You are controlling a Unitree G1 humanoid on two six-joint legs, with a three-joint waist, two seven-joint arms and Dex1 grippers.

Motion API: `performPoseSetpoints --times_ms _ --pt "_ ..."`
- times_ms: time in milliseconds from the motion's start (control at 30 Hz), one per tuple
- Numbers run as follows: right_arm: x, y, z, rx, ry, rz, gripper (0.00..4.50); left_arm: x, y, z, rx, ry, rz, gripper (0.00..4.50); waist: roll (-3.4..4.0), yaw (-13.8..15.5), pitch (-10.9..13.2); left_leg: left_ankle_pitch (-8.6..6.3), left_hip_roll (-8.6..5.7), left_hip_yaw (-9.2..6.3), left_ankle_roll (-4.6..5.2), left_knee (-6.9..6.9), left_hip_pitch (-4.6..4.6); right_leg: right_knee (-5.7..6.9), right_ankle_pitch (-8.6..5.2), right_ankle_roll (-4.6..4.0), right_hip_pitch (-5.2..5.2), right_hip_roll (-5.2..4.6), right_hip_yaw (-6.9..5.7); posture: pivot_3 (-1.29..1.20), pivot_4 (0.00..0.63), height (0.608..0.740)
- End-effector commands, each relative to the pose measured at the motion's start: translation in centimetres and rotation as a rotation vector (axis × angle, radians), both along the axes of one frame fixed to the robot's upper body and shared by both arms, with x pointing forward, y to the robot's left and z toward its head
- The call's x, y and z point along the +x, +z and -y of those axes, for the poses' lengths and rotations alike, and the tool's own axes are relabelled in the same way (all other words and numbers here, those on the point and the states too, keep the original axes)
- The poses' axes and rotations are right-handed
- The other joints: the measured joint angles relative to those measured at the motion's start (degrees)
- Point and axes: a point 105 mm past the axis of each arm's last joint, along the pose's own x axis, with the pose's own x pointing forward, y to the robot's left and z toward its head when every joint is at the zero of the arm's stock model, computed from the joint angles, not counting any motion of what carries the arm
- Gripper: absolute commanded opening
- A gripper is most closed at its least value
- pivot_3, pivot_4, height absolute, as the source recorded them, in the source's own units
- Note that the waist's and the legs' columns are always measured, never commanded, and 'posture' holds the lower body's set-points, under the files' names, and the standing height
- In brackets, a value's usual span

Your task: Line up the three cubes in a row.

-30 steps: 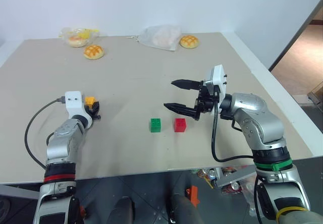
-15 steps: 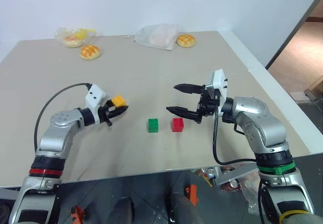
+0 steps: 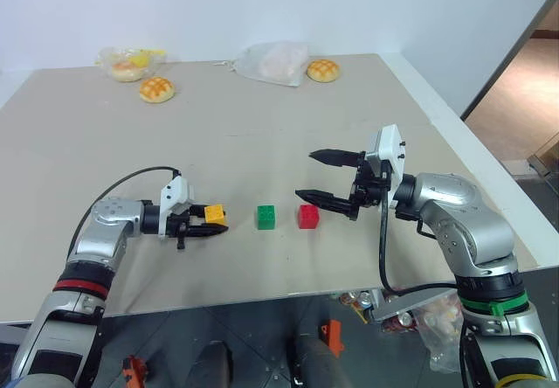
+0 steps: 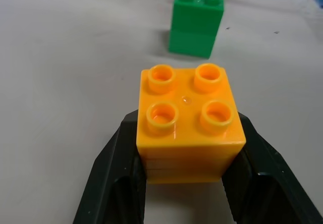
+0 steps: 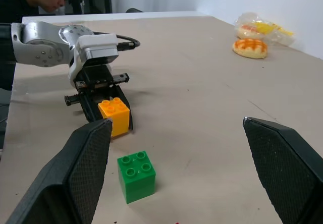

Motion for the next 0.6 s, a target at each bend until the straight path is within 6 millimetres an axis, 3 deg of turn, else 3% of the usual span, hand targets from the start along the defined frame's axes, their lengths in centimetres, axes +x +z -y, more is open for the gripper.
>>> performPoseSetpoints --times_ms 33,367,600 --pt "-0.5 1.4 0.5 0.014 -0.009 0.051 4.31 0.7 1.1 0.5 -0.039 -0.031 0.032 1.36 0.00 0.01 0.00 0.00 0.00 0.00 0.00 0.00 0.00 0.00 0.00 0.00 0.00 0.01 0.00 0.00 0.150 0.740" --pt "-0.6 1.4 0.5 0.012 -0.011 0.048 4.31 1.2 1.1 0.4 -0.027 -0.077 0.065 1.36 0.00 -0.04 0.00 0.00 0.02 -0.01 0.02 0.00 0.00 0.01 0.00 0.00 -0.01 0.04 0.00 0.00 0.150 0.740" --pt "-0.7 1.3 0.6 0.010 -0.015 0.043 4.31 0.3 0.7 -1.1 0.014 -0.114 0.053 1.36 0.00 -0.08 0.00 0.00 0.02 0.00 0.02 0.00 0.00 0.01 0.00 0.00 -0.01 0.04 0.01 0.00 0.150 0.740"
